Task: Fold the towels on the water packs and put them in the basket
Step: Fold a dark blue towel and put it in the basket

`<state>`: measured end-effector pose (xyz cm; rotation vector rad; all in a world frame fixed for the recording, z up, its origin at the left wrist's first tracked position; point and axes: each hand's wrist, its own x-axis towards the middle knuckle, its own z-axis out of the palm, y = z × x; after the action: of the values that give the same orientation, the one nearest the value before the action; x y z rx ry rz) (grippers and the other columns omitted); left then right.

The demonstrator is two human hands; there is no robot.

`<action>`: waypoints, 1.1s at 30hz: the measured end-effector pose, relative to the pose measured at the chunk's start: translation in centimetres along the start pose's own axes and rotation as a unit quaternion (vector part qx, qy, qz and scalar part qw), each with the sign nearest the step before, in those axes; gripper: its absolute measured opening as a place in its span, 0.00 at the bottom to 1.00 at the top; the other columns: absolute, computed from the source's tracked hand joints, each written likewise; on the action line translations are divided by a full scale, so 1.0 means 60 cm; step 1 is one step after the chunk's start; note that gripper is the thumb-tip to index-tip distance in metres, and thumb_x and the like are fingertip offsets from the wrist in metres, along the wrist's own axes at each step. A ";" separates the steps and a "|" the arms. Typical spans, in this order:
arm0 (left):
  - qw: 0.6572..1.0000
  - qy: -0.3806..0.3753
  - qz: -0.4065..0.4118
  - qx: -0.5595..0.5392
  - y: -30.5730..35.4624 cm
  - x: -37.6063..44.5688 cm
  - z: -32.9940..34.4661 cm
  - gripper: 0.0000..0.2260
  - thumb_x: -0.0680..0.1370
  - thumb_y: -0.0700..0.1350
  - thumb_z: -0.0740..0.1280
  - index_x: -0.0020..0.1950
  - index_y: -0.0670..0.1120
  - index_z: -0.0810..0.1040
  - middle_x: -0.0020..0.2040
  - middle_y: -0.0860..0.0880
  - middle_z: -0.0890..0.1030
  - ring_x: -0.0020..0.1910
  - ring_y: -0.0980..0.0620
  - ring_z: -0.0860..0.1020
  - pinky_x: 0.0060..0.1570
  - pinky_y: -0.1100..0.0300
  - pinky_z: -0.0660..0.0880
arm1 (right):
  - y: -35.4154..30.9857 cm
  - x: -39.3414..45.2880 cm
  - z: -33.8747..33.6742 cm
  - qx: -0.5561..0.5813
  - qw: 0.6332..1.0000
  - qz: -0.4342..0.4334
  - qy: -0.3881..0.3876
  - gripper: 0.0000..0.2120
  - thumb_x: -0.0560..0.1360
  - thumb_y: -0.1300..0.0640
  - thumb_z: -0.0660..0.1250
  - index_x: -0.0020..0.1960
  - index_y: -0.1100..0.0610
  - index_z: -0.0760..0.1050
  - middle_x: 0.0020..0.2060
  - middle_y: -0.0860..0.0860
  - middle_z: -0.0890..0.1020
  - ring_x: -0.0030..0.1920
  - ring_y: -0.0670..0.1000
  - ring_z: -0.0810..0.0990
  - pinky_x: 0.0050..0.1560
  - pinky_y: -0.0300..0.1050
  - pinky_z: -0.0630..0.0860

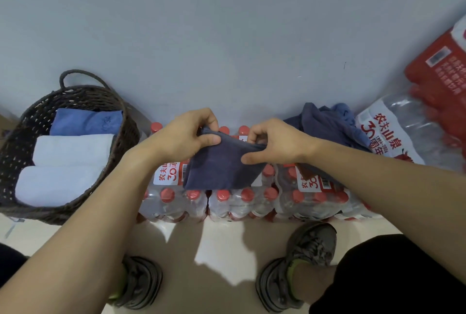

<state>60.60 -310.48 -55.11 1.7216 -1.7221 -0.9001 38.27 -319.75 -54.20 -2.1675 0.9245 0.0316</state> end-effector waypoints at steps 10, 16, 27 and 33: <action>0.963 -0.057 -0.060 -0.258 -0.012 -0.005 0.020 0.16 0.70 0.31 0.74 0.54 0.45 0.79 0.47 0.41 0.83 0.42 0.52 0.81 0.46 0.61 0.79 | 0.033 0.003 0.001 0.112 0.989 0.082 -0.061 0.25 0.62 0.51 0.83 0.56 0.49 0.78 0.43 0.48 0.82 0.43 0.49 0.83 0.47 0.45 0.80; 0.946 -0.080 0.012 -0.314 0.030 0.004 0.035 0.17 0.66 0.37 0.76 0.53 0.40 0.79 0.46 0.49 0.84 0.47 0.53 0.82 0.47 0.63 0.79 | -0.010 0.006 0.015 0.013 0.997 -0.003 -0.077 0.16 0.63 0.43 0.80 0.42 0.48 0.78 0.36 0.45 0.82 0.36 0.45 0.80 0.38 0.41 0.74; 0.941 -0.067 -0.070 -0.324 -0.050 -0.004 0.114 0.15 0.78 0.54 0.68 0.60 0.47 0.80 0.56 0.48 0.84 0.56 0.48 0.82 0.59 0.49 0.77 | 0.002 -0.002 -0.004 0.083 0.985 0.098 -0.119 0.18 0.64 0.45 0.80 0.50 0.51 0.81 0.43 0.47 0.86 0.43 0.45 0.85 0.45 0.43 0.81; 0.962 0.101 -0.141 -0.210 -0.056 0.003 0.202 0.10 0.79 0.53 0.66 0.57 0.50 0.75 0.47 0.60 0.80 0.52 0.56 0.80 0.47 0.71 0.75 | 0.048 -0.004 0.000 0.086 0.966 0.225 -0.094 0.16 0.72 0.49 0.76 0.54 0.57 0.81 0.49 0.52 0.85 0.49 0.54 0.84 0.53 0.50 0.82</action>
<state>53.42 -309.53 -65.39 1.7156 -1.0746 -1.0795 36.29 -320.85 -55.98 -1.7256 1.2381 0.3598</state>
